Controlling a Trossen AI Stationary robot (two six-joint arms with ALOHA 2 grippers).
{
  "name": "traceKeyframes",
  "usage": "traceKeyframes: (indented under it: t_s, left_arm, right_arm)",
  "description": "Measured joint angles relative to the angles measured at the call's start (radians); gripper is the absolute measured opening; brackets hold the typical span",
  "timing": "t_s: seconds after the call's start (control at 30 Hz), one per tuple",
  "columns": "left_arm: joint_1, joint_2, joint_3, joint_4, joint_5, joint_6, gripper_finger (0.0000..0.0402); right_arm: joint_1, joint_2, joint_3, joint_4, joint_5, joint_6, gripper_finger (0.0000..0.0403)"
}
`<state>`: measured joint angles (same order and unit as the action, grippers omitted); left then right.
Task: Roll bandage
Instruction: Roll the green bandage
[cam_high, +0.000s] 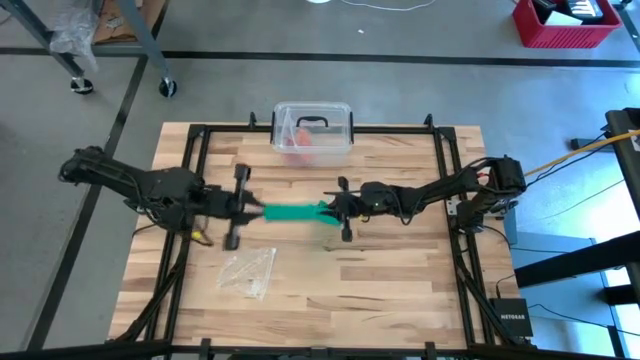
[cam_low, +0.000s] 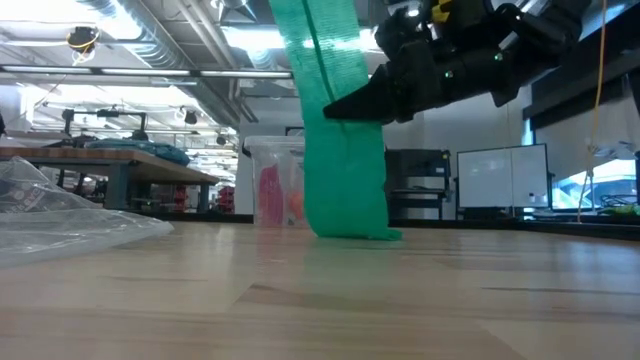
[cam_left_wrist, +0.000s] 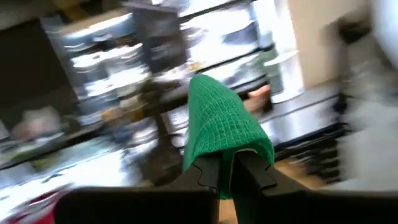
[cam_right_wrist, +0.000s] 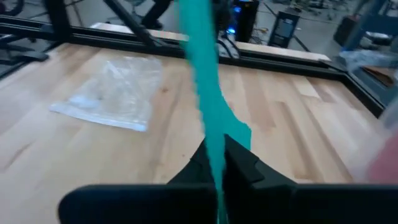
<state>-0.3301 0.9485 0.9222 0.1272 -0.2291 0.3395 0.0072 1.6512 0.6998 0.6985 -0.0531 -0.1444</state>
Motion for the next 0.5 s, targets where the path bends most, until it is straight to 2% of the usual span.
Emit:
traceKeyframes:
  t_s: [0.1,0.2,0.33,0.5]
  left_arm:
    - [-0.003,0.024,0.000,-0.003,-0.216,0.063,0.0011]
    - [-0.003,0.043,0.000,-0.001,-0.348,0.116,0.0011]
    - [-0.004,0.058,0.000,-0.013,-0.427,0.167,0.0011]
    - [-0.004,0.057,0.000,-0.026,-0.436,0.170,0.0011]
  right_arm:
    - [0.039,0.000,0.015,-0.019,-0.001,-0.028,0.0005]
    - [0.083,0.000,0.053,-0.087,-0.001,-0.054,0.0006]
    - [0.152,-0.005,0.127,-0.263,0.009,-0.128,0.0003]
    - [0.236,-0.073,0.208,-0.403,0.091,-0.190,0.0003]
